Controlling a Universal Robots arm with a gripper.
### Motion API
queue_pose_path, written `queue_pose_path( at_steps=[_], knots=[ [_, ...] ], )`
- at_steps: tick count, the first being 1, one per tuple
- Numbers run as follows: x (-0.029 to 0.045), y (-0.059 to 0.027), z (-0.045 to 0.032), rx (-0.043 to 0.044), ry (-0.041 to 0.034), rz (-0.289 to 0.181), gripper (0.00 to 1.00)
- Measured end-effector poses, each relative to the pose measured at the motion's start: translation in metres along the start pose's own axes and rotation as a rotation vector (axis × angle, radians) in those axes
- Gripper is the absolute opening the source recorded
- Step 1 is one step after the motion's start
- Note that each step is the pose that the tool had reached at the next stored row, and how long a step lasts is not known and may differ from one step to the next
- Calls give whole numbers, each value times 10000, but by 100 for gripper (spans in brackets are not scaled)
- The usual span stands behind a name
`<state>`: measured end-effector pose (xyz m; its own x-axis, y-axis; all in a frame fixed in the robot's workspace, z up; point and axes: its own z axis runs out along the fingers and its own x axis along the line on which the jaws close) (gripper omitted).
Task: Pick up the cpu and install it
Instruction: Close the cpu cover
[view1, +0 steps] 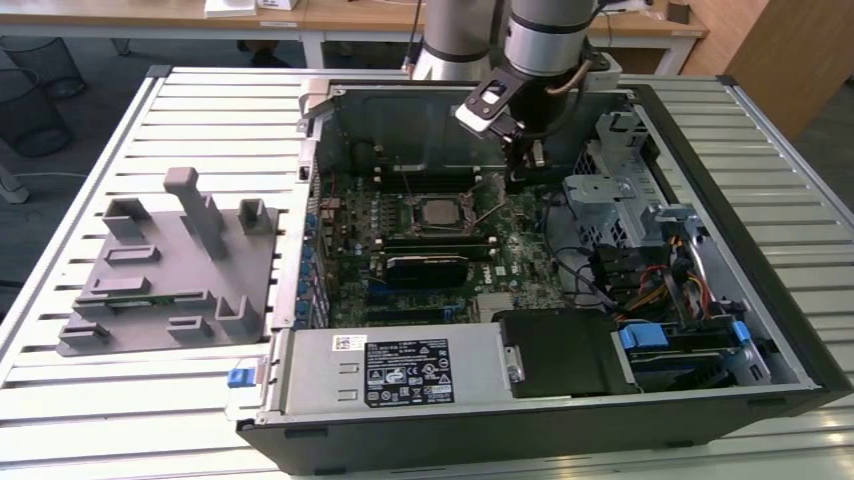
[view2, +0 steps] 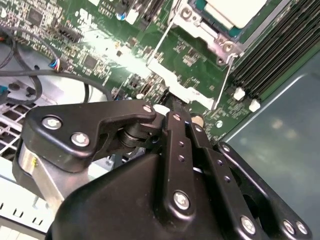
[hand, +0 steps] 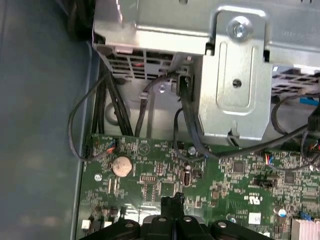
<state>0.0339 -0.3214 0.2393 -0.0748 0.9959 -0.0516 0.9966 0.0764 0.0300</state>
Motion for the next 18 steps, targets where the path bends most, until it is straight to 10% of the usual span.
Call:
queue_pose_path(
  at_steps=[18],
  knots=[
    [20,-207,20,2,-4,-1,11]
  ],
)
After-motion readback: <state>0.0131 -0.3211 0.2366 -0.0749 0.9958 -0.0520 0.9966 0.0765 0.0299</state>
